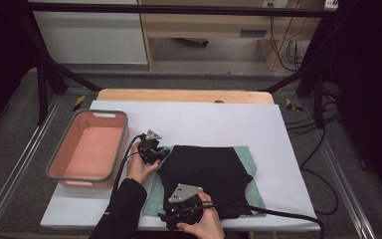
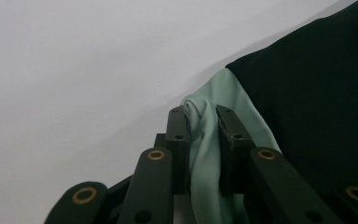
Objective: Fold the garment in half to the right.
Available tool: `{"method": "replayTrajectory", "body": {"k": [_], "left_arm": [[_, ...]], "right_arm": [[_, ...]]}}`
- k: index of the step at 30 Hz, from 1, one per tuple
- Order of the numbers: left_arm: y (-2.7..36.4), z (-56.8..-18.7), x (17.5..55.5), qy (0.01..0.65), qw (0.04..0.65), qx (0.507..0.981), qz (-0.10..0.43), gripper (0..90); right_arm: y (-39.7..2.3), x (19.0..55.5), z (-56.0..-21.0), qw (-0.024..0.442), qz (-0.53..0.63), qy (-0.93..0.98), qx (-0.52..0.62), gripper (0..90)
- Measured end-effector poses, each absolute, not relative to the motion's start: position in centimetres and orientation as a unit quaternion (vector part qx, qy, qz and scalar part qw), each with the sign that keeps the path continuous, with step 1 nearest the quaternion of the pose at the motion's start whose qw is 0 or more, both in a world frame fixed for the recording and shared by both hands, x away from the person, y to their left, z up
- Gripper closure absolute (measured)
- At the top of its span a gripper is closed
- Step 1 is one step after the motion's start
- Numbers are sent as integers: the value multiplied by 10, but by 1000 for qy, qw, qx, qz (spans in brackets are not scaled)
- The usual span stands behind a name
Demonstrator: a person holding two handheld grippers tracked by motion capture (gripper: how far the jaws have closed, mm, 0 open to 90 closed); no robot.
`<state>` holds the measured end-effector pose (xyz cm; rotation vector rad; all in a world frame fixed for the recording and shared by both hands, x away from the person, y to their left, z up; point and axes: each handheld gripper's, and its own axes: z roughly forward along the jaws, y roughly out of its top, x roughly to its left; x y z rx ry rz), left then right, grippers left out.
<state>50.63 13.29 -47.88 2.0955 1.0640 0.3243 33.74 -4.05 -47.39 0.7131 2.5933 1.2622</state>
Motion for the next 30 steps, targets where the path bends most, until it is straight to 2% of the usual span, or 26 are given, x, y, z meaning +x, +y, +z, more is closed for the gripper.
{"method": "replayTrajectory", "body": {"k": [6, 16, 30], "left_arm": [[133, -479, 506, 415, 376, 819, 127, 764], [133, -479, 506, 417, 377, 817, 125, 764], [134, -480, 506, 420, 382, 814, 123, 764]], "right_arm": [[-33, 336, -482, 87, 402, 881, 233, 300], [-27, 334, -486, 116, 388, 886, 227, 345], [-31, 338, -481, 133, 373, 888, 233, 662]]}}
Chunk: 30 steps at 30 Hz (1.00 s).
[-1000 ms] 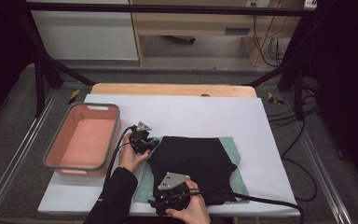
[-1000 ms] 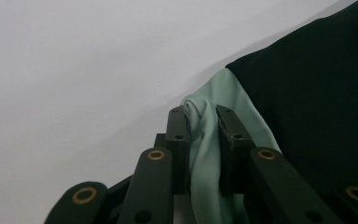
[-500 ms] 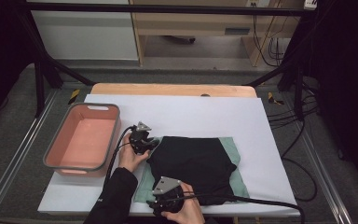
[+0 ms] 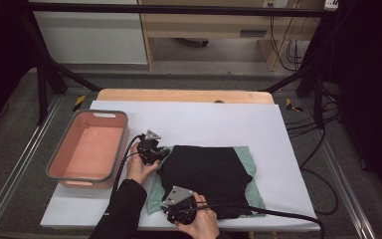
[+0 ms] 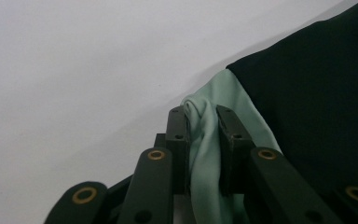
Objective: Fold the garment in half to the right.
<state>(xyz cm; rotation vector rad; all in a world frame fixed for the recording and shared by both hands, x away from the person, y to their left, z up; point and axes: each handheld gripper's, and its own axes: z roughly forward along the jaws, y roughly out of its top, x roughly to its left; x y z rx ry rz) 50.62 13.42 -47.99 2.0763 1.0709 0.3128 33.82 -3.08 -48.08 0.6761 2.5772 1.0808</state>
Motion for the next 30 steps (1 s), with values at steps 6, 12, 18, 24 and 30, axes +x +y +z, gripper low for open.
{"method": "replayTrajectory", "body": {"k": [6, 12, 18, 24, 30], "left_arm": [[135, -480, 506, 422, 385, 812, 120, 764], [135, -480, 507, 420, 385, 813, 119, 766], [135, -479, 507, 416, 383, 816, 119, 770], [136, -476, 510, 418, 377, 819, 112, 794], [137, -468, 509, 417, 376, 820, 110, 805]], "right_arm": [[-32, 338, -480, 134, 368, 889, 236, 747], [-32, 338, -480, 140, 370, 888, 233, 782], [-32, 337, -481, 143, 371, 887, 233, 800], [-33, 337, -480, 142, 374, 886, 235, 811], [-33, 337, -478, 136, 375, 887, 233, 819]]}}
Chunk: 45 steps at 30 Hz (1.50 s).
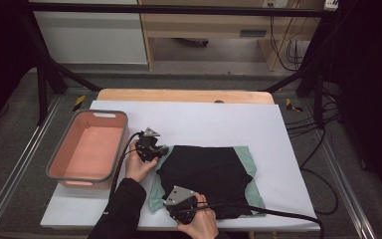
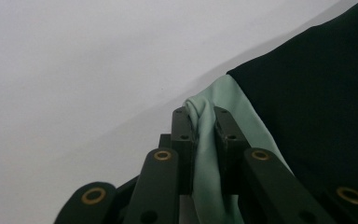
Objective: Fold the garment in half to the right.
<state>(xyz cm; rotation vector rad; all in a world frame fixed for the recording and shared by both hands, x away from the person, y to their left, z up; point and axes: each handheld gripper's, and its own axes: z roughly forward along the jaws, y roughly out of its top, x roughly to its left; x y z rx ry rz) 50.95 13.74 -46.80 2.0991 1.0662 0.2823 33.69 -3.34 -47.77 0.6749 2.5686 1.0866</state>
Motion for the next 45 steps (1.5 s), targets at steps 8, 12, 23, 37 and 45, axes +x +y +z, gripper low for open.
{"method": "replayTrajectory", "body": {"k": [8, 12, 23, 37, 45], "left_arm": [[140, -455, 508, 414, 382, 819, 107, 813], [140, -447, 508, 413, 385, 819, 105, 816], [139, -432, 507, 407, 385, 821, 107, 820], [139, -410, 506, 399, 381, 825, 122, 821], [140, -401, 506, 395, 375, 829, 129, 821]], "right_arm": [[-34, 336, -472, 118, 388, 883, 238, 822], [-36, 335, -468, 114, 395, 880, 236, 822], [-39, 334, -455, 106, 417, 871, 237, 823], [-42, 335, -442, 95, 449, 855, 242, 823], [-43, 338, -434, 92, 465, 846, 245, 823]]}}
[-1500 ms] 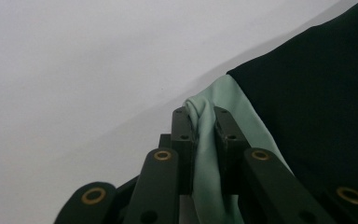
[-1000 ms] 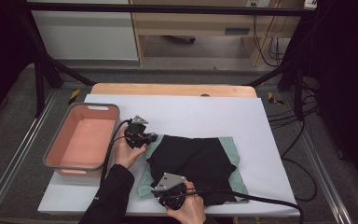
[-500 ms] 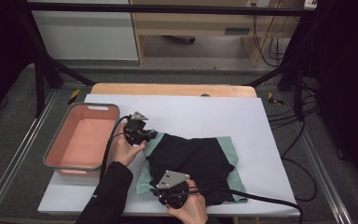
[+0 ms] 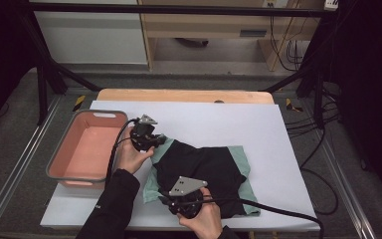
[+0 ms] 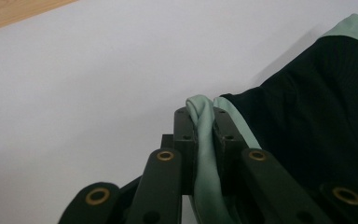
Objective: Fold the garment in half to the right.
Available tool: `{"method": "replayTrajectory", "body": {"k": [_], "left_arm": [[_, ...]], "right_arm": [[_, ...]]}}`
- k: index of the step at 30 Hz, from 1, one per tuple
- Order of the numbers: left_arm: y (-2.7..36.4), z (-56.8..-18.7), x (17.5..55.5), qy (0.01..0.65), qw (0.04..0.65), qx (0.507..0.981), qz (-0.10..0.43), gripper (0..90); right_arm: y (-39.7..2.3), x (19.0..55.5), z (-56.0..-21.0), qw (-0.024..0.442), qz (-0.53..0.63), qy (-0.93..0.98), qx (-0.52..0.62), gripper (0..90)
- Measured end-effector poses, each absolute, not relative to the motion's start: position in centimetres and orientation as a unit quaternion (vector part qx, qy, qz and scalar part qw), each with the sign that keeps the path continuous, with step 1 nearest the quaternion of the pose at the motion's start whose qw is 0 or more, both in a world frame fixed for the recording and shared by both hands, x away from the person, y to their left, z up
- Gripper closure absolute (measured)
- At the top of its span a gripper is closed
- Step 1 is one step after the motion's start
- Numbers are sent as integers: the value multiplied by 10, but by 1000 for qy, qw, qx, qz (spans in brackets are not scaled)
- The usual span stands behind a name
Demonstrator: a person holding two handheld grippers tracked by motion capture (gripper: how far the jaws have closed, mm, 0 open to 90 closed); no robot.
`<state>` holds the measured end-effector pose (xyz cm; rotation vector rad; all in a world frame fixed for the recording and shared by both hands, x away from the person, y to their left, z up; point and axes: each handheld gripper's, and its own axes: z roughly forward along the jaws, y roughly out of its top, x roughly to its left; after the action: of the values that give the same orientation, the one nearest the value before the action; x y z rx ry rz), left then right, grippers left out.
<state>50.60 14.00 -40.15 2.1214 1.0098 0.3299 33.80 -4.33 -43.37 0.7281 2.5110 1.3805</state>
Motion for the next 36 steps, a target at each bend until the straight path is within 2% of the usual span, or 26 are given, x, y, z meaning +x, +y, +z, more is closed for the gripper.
{"method": "replayTrajectory", "body": {"k": [36], "left_arm": [[163, -362, 506, 393, 357, 832, 161, 822]], "right_arm": [[-29, 342, -407, 98, 507, 823, 236, 823]]}}
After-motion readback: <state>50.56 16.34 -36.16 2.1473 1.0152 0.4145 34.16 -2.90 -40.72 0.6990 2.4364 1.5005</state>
